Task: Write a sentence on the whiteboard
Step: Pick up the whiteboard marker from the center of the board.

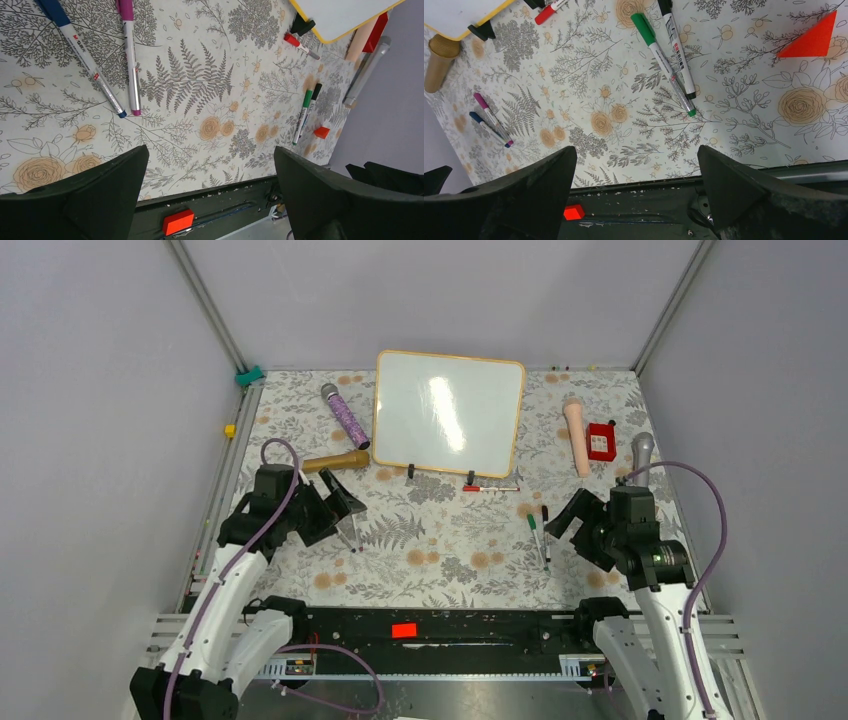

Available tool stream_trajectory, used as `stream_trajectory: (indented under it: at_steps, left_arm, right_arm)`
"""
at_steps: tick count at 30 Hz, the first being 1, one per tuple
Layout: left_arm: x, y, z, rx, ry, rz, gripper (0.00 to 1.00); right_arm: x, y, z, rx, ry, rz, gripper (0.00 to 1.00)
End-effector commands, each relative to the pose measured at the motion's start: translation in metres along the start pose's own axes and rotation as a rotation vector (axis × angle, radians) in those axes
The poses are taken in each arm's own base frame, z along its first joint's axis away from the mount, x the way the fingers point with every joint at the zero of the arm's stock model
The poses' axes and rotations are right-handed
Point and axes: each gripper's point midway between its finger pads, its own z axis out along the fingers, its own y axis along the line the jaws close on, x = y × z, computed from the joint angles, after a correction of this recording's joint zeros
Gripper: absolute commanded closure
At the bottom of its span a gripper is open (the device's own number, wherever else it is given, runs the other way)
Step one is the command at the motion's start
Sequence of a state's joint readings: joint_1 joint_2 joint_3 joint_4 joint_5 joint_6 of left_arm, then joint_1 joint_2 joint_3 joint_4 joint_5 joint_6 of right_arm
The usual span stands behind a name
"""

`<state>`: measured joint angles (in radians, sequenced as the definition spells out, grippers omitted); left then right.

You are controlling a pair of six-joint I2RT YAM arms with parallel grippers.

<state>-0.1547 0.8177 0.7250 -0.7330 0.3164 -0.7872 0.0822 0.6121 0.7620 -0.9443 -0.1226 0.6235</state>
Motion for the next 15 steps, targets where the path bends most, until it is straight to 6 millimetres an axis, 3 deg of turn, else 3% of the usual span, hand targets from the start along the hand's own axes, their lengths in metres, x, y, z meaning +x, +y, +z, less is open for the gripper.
stream_trajectory:
  at_steps: [1, 10, 15]
  left_arm:
    - [0.000, -0.013, -0.005, 0.045, 0.001, 0.043, 0.01]
    - [-0.009, -0.027, 0.007, 0.060, 0.029, 0.131, 0.01]
    - [-0.012, -0.037, 0.018, 0.061, 0.042, 0.210, 0.01]
  right_arm:
    - [-0.010, 0.009, -0.005, -0.030, -0.024, -0.061, 0.01]
    - [-0.024, 0.012, 0.013, -0.031, -0.045, -0.118, 0.09]
    - [-0.021, 0.010, 0.027, 0.012, -0.013, -0.204, 0.13]
